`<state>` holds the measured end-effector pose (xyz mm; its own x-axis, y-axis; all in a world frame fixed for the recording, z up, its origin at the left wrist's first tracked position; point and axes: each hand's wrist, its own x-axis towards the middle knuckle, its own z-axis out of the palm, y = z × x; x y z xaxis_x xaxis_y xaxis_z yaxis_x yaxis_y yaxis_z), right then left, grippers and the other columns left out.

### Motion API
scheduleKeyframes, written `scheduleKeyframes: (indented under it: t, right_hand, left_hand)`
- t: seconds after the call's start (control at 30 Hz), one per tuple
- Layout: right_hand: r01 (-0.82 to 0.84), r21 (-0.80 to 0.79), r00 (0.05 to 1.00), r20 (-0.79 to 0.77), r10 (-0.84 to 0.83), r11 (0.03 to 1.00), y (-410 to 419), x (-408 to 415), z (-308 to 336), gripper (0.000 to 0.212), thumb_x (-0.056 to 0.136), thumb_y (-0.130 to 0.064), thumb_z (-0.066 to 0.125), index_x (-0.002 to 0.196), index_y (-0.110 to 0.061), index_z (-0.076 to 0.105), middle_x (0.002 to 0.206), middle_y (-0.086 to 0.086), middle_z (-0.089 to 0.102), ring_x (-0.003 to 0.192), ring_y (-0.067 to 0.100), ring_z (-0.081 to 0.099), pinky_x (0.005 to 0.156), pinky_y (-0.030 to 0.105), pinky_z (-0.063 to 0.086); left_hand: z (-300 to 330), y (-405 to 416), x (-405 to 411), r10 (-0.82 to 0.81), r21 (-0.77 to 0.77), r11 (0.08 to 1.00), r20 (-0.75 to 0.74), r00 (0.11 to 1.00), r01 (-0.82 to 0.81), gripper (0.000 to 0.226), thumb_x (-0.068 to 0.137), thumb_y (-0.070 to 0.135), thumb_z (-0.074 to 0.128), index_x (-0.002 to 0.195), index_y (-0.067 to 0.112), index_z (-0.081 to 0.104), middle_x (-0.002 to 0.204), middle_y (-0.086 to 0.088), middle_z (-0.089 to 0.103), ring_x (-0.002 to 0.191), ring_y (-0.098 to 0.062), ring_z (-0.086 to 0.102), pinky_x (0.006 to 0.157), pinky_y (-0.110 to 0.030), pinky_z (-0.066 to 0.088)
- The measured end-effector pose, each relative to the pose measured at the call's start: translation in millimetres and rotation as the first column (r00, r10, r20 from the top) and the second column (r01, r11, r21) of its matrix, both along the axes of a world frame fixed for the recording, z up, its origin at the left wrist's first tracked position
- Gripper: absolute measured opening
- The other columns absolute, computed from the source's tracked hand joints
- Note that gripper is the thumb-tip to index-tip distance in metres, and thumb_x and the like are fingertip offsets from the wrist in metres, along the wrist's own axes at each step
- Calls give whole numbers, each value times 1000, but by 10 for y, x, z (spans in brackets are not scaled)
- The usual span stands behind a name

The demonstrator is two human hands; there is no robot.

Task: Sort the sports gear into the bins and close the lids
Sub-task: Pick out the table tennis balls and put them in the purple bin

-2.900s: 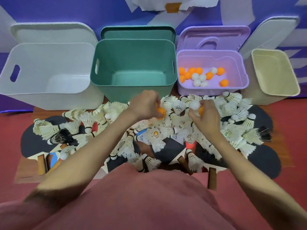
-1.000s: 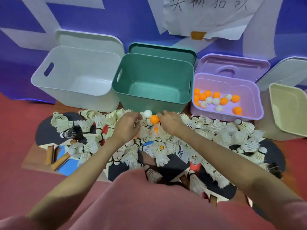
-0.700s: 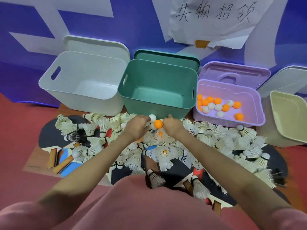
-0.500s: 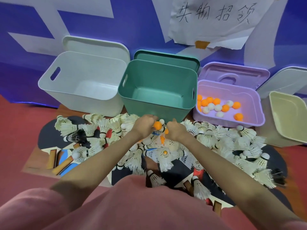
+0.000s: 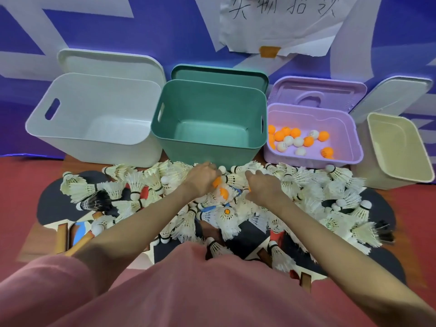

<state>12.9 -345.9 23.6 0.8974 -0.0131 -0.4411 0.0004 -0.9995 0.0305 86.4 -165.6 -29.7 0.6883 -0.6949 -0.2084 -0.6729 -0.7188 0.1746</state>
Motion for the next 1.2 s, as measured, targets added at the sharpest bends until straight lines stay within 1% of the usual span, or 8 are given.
scheduleKeyframes:
  t: [0.1, 0.23, 0.33, 0.5, 0.67, 0.83, 1.07, 1.2]
  right_hand:
    - [-28, 114, 993, 114, 15, 993, 51, 26, 39, 35, 89, -27, 54, 119, -11, 49, 114, 15, 48, 107, 33, 49, 79, 37, 41]
    - [-66, 343, 993, 115, 28, 937, 162, 90, -46, 19, 85, -16, 49, 103, -7, 49, 100, 13, 49, 99, 32, 48, 78, 37, 39]
    - [-111, 324, 987, 144, 67, 939, 262, 110, -141, 17, 88, -16, 48, 101, -7, 51, 100, 13, 49, 97, 30, 46, 81, 35, 37]
    - [-278, 208, 924, 324, 202, 938, 364, 142, -258, 21, 85, -17, 54, 102, -8, 62, 101, 12, 50, 96, 31, 47, 84, 39, 40]
    - [-220, 17, 970, 111, 217, 975, 362, 117, -205, 52, 70, -37, 74, 109, -9, 55, 110, 10, 43, 104, 27, 40, 85, 33, 32]
    - [-54, -70, 990, 128, 63, 996, 241, 131, -119, 26, 74, -11, 66, 100, -10, 62, 112, 13, 47, 107, 30, 42, 89, 33, 34]
    - [204, -179, 960, 231, -161, 962, 82, 36, 74, 36, 74, -5, 66, 108, -4, 57, 115, 16, 47, 109, 32, 43, 90, 36, 35]
    - [94, -92, 941, 333, -59, 991, 121, -44, -1, 36, 71, 8, 59, 106, -2, 60, 107, 15, 50, 103, 33, 45, 83, 37, 36]
  left_hand:
    - [37, 33, -31, 90, -106, 990, -44, 995, -95, 35, 81, 25, 66, 113, 12, 60, 108, -9, 53, 105, -27, 50, 78, -34, 42]
    - [106, 187, -136, 267, -277, 919, -85, 960, -280, 44, 80, 37, 68, 115, 12, 58, 103, -9, 50, 98, -24, 49, 77, -35, 43]
    - [187, 339, -190, 316, -373, 869, -85, 945, -324, 40, 76, 31, 72, 106, 8, 58, 97, -9, 53, 87, -24, 51, 68, -35, 43]
    - [289, 505, -214, 396, -423, 805, -138, 908, -416, 36, 74, 18, 71, 97, 9, 44, 77, -2, 48, 67, -23, 47, 54, -32, 31]
    - [283, 530, -254, 384, -396, 825, -132, 914, -404, 34, 78, 12, 65, 104, 7, 44, 87, -1, 45, 76, -23, 46, 61, -30, 33]
    - [308, 453, -269, 391, -349, 839, -148, 908, -418, 33, 79, 11, 62, 108, 8, 47, 96, -3, 49, 82, -19, 44, 65, -29, 32]
    - [285, 379, -226, 367, -334, 853, -160, 916, -400, 31, 79, 12, 60, 109, 10, 52, 104, -7, 54, 93, -23, 50, 71, -29, 36]
    - [233, 362, -236, 362, -314, 861, -172, 916, -399, 30, 79, 13, 59, 109, 11, 54, 105, -8, 53, 94, -24, 51, 72, -31, 40]
